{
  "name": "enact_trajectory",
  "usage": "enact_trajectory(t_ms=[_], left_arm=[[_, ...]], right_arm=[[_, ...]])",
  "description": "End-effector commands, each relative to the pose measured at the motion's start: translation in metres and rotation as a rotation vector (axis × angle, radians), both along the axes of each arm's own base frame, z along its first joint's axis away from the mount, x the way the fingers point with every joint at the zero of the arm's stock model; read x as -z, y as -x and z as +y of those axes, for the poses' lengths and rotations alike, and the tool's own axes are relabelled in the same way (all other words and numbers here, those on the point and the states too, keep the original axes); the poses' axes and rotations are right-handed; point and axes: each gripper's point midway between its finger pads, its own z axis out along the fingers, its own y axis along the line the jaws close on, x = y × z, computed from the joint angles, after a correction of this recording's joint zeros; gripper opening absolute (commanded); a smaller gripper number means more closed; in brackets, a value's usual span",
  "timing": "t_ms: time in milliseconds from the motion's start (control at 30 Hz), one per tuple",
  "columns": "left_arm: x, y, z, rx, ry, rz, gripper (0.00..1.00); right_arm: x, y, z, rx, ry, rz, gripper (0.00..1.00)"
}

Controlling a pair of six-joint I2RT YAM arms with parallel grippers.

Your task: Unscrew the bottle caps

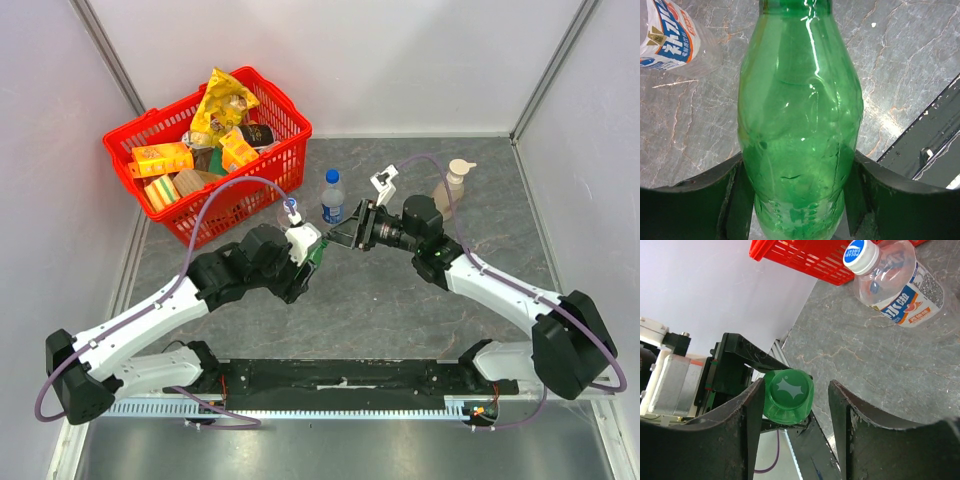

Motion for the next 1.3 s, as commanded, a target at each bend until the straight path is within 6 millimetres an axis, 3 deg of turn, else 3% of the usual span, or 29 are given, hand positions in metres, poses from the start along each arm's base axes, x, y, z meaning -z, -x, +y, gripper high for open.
enact_trajectory(t_ms=[0,167,500,600,900,1267], left_arm=[[-0.011,-0.004,-0.006,0.033,0.038,-0.053,0.5],[-0.013,-0.004,-0.005,0.029,0.045,-0.065,0.5],[-0.011,-0.003,-0.005,0.033,0.043,-0.058,0.5],[-0.01,-0.003,-0.006,0.035,0.042,-0.057,0.5],[-0.01,-0.003,-0.005,0.032,0.039,-0.057,0.5],[-0.019,-0.002,-0.005,0.023,0.059,-0.057,0.51]], right_arm=[[-0.011,-0.003,0.011,-0.002,-0.039,0.0,0.6],[-0.004,-0.002,0.014,-0.001,-0.042,0.03,0.51],[-0.013,-0.001,0.014,-0.001,-0.084,0.027,0.5],[-0.01,-0.001,0.015,-0.003,-0.073,0.044,0.43],[-0.01,0.004,0.016,-0.024,-0.065,0.029,0.0],[-0.016,0.012,0.013,-0.069,-0.036,-0.093,0.0]])
